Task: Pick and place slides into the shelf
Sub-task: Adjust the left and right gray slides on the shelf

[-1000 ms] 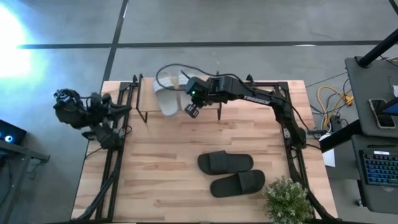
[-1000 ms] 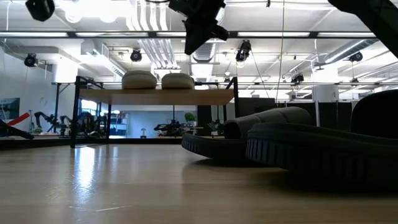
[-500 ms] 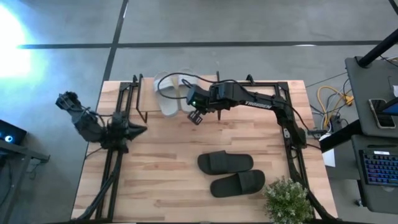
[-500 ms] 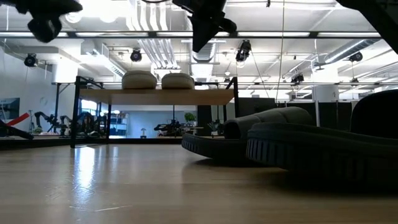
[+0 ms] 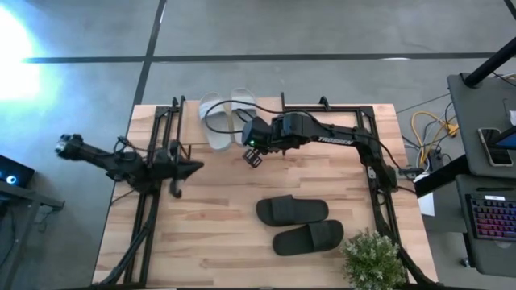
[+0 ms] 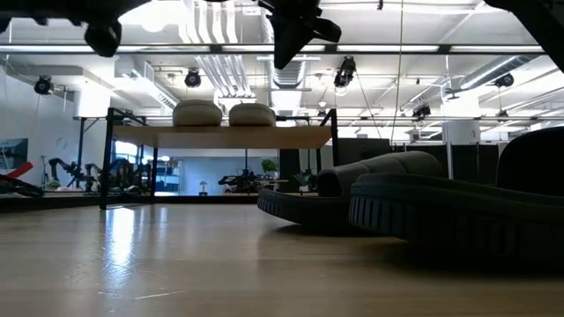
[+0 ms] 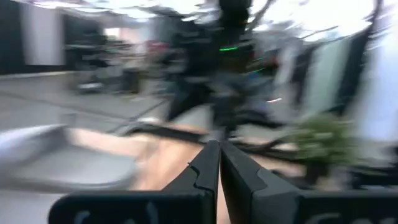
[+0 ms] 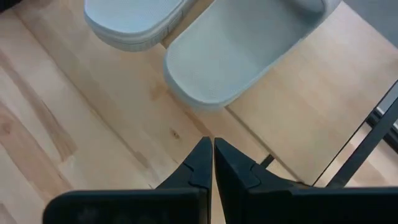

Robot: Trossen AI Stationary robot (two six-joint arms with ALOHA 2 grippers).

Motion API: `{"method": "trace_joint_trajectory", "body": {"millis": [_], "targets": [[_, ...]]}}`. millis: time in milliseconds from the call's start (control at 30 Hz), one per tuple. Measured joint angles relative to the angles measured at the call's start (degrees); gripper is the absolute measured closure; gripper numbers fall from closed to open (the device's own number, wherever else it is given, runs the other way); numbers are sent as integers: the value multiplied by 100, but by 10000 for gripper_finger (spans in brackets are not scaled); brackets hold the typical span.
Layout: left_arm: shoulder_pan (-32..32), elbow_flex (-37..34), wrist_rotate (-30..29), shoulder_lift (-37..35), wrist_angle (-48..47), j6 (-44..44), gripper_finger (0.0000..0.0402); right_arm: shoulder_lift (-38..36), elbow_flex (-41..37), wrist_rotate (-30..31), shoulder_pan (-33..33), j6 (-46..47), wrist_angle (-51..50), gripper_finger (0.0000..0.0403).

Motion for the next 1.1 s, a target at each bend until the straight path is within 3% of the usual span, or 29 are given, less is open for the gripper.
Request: {"method": "trace_joint_trajectory", "body": {"millis": [67, 167, 300, 533, 767, 933, 1100], "targets": [[487, 343, 6, -98, -717, 9, 402, -6, 0, 13, 34, 64, -58, 394], [1169, 1171, 148, -169, -2506, 28, 402, -10, 0, 45, 79, 152, -218, 394], [1931, 2239, 406, 287, -4553, 300, 402, -11, 0, 572, 177, 329, -470, 394], [2880, 2934, 1422, 1250, -5288, 466, 402, -34, 20, 1042, 215, 1137, -776, 394], [4429, 3521, 2604, 2406, -5519, 814, 402, -141, 19, 1425, 452, 1767, -1175, 394], [5601, 4303, 3391, 2746, -6325, 1342, 402, -292, 17, 1536, 642, 2000, -1174, 394], [6420, 4522, 3817, 2999, -7079, 1632, 402, -414, 4, 1821, 717, 2178, -1173, 394]]}}
